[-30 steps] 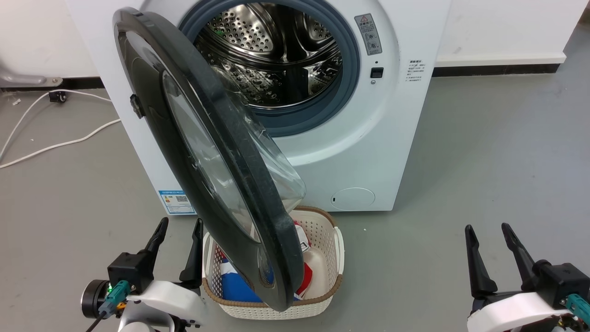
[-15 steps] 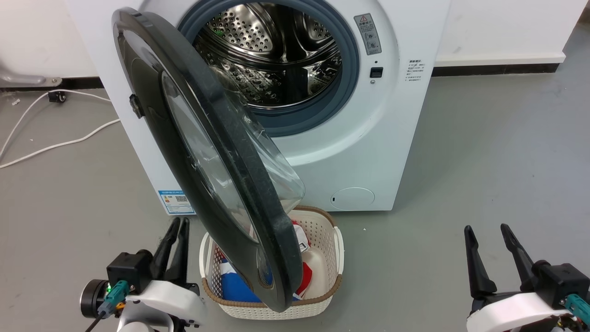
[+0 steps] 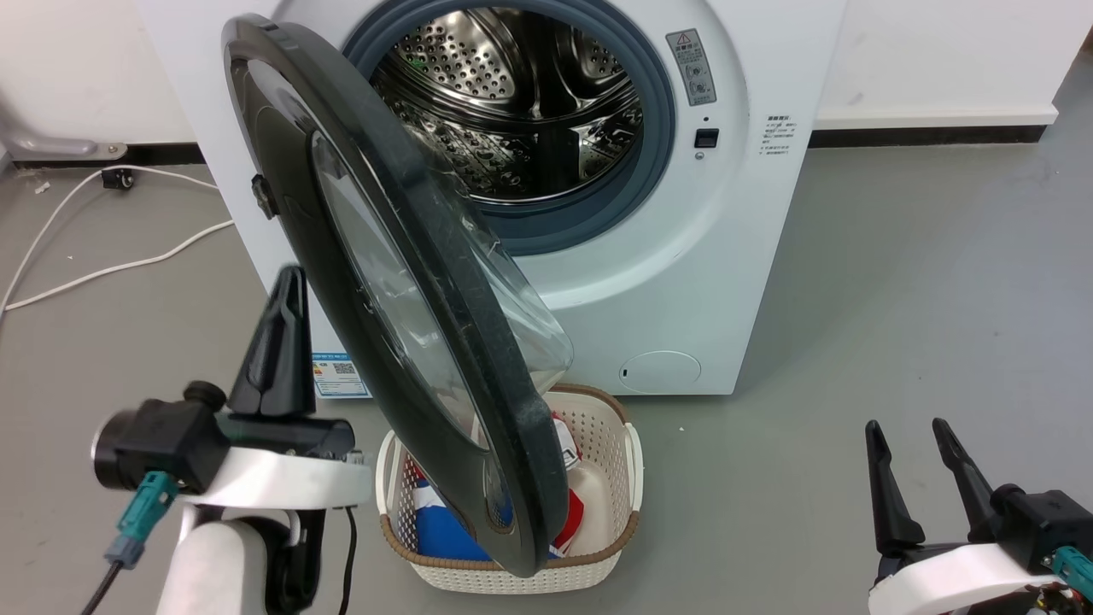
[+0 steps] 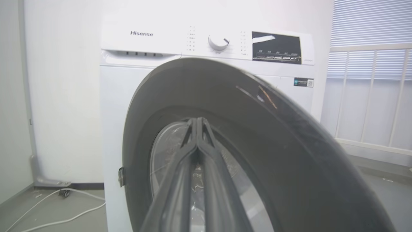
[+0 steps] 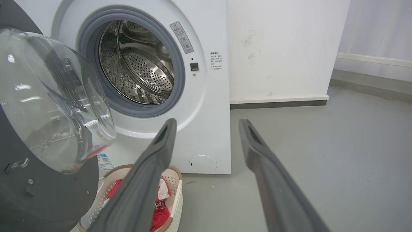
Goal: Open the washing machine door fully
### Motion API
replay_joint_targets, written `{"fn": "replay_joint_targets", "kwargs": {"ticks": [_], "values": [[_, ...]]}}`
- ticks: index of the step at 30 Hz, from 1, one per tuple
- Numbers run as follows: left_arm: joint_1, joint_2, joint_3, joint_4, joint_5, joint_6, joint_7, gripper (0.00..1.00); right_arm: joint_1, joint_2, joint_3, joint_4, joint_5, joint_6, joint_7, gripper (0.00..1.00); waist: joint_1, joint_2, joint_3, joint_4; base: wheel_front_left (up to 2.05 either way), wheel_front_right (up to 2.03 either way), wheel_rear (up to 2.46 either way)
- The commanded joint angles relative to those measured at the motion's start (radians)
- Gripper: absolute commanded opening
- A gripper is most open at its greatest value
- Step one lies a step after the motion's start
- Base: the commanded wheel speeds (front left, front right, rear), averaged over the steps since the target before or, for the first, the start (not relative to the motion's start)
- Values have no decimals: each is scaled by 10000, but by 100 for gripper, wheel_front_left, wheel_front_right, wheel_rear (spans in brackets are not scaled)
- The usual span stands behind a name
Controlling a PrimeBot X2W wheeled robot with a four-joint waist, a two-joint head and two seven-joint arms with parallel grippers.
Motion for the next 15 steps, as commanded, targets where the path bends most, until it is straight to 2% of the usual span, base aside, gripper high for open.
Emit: {"fn": "replay_joint_targets", "kwargs": {"ticks": [1, 8, 15], "values": [[-128, -40, -23, -334, 13, 16, -27, 0, 17, 34, -29, 27, -26, -3, -11, 100, 0, -1, -10, 12, 0, 0, 0], [-401, -177, -876, -2336, -217, -24, 118, 0, 34, 34, -88, 36, -50, -3, 57, 100, 0, -1, -53, 39, 0, 0, 0], [249, -68, -2429, -3742, -1015, -63, 1450, 0, 119, 34, -128, 13, 14, -3, 89, 100, 0, -1, -56, 15, 0, 0, 0]]}}
